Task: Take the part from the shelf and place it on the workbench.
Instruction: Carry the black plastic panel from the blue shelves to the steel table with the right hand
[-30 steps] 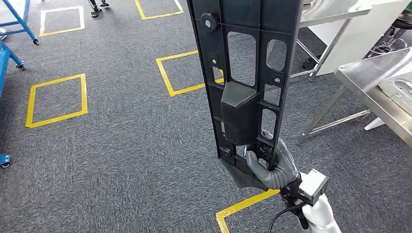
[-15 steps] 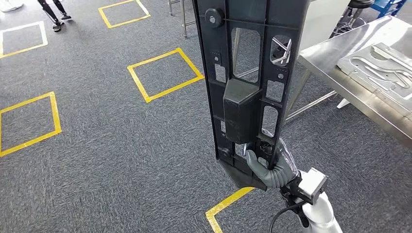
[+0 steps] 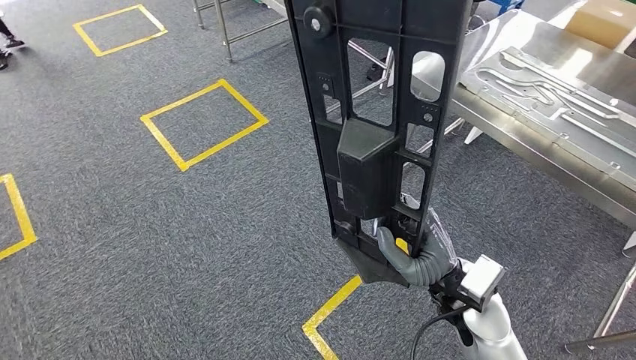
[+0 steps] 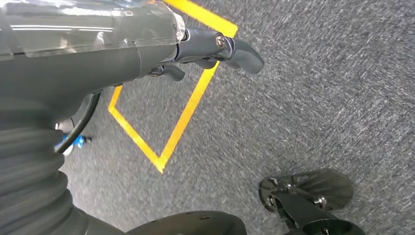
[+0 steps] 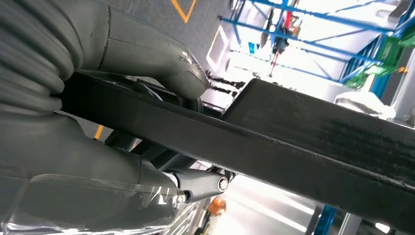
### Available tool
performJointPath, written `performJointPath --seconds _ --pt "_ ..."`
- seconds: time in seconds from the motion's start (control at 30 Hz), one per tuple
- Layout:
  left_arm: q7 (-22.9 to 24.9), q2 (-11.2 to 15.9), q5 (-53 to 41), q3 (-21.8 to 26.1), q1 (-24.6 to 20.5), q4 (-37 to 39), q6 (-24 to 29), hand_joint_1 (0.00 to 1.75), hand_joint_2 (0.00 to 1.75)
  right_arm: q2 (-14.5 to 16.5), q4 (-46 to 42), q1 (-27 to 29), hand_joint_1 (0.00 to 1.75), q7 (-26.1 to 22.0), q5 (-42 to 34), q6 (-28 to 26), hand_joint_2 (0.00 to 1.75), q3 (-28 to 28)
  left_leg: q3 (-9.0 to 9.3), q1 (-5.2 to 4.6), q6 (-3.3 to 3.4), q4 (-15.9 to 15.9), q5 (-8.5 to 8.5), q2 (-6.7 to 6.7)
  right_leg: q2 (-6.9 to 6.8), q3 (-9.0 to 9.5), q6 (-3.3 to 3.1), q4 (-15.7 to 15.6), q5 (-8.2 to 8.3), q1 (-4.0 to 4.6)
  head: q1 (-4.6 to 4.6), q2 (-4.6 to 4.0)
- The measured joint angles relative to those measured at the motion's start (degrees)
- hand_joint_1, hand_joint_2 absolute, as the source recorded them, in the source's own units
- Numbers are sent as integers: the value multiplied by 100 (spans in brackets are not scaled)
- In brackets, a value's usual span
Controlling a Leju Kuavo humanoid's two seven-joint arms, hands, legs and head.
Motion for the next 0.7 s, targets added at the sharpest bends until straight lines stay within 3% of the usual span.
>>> performJointPath --seconds 0.03,0.07,0.13,0.2,0.23,0.3,0.37,0.43,0.5,0.53,0.57,0.63,0.7 --pt "14 4 -1 0 2 0 1 0 175 0 1 2 175 3 0 -1 175 4 6 -2 -2 1 -9 69 -14 6 11 2 65 -7 0 0" --pt "34 8 0 0 2 0 1 0 175 0 1 2 175 6 0 -3 175 7 18 -3 -9 4 -21 132 -44 133 15 -232 224 -11 0 0" --pt "71 14 -1 0 4 0 -2 0 175 0 1 -2 175 5 -2 -9 175 10 56 -24 -47 16 -61 237 -296 575 -18 -1047 568 15 0 0" --pt "88 24 0 0 10 0 -6 0 175 0 -2 -6 175 -4 -9 -17 175 14 86 -64 -101 31 -105 328 -513 833 -105 -1561 692 64 -1 0" --pt "90 32 1 0 15 0 -8 0 175 0 -3 -6 175 -9 -14 -21 175 16 98 -81 -127 36 -125 382 -532 849 -148 -1621 673 87 -1 0" --pt "90 50 1 0 16 -1 -9 0 175 0 -5 5 175 -15 -24 -28 175 18 123 -84 -184 49 -173 455 -382 835 -208 -1625 678 68 0 0" --pt "80 58 4 -1 9 -2 -30 0 175 1 -11 11 175 -18 -29 -32 175 18 43 -64 -249 294 -358 278 -247 845 -267 -1645 690 30 0 0" --pt "65 52 12 -1 -21 -2 -55 0 175 7 -16 11 175 -21 -32 -35 175 21 -261 -40 -290 974 -712 39 -120 851 -313 -1649 695 19 -1 0" --pt "58 40 16 0 -60 -2 -64 0 175 11 -15 22 175 -23 -33 -36 175 27 -577 -33 -305 1643 -929 -16 20 855 -326 -1643 694 21 -1 0" --pt "59 36 15 0 -71 -2 -68 0 175 11 -15 28 175 -23 -33 -36 175 29 -624 -28 -306 1726 -878 -25 105 860 -326 -1637 692 21 -1 0" --pt "60 32 10 0 -72 -2 -70 0 175 11 -15 34 175 -23 -33 -36 175 31 -569 -16 -303 1578 -713 -46 192 868 -322 -1629 689 20 -1 0" --pt "63 30 1 0 -51 -1 -69 0 175 14 -16 35 175 -23 -33 -39 175 32 -291 28 -291 880 -280 -222 362 872 -294 -1602 678 18 -1 0" --pt "58 18 -1 -1 -31 1 -63 0 175 19 -18 20 175 -17 -33 -43 175 32 -85 62 -264 334 -109 -444 503 829 -229 -1567 685 20 -1 0"
